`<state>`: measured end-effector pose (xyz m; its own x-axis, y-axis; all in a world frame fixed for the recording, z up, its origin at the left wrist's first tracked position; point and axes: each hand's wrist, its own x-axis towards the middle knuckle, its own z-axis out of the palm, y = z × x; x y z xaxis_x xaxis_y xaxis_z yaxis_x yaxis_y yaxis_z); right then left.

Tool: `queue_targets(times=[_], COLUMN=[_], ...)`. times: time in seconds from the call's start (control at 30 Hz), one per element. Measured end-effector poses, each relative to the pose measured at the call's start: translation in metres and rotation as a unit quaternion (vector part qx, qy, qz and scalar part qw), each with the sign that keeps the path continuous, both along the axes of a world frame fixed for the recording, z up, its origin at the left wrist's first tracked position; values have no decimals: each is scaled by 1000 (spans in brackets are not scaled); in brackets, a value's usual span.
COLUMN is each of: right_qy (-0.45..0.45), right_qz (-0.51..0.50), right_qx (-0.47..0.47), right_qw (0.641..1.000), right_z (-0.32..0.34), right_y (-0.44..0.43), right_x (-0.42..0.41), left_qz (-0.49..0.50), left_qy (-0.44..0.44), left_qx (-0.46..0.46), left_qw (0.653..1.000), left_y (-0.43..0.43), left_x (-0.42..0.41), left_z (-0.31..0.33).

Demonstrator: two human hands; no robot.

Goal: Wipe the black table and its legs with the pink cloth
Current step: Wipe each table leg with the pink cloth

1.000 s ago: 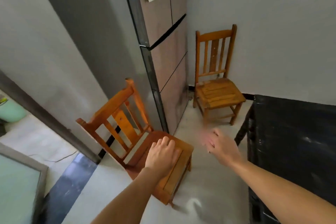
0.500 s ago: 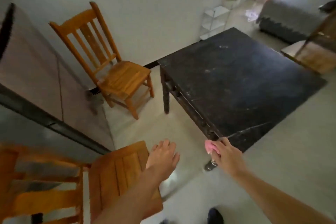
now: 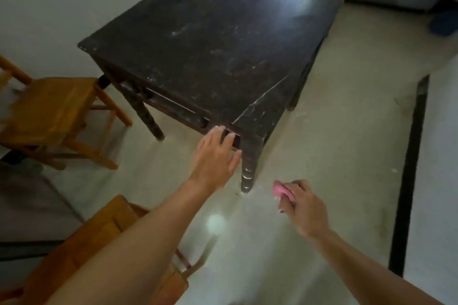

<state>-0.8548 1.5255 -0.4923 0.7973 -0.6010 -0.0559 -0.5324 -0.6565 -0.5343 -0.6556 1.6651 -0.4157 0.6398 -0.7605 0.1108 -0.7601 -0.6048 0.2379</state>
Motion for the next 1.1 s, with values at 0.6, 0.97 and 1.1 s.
queue_targets(times=[0.6,0.97,1.1], right_qy=[-118,-315,41], right_qz=[-27,35,165], right_qx=[-33,-375,-346], right_qw=[992,871,923], right_z=[-198,-125,-202], right_y=[-32,-10,-1], right_x=[82,126,94], left_qz=[-48,-120,-107], left_qy=[-298,-277,-248], left_qx=[-221,-218,-224], left_qw=[928,928,936], left_y=[-69,-39,-41], left_x=[66,77,71], left_z=[-119,-112,-119])
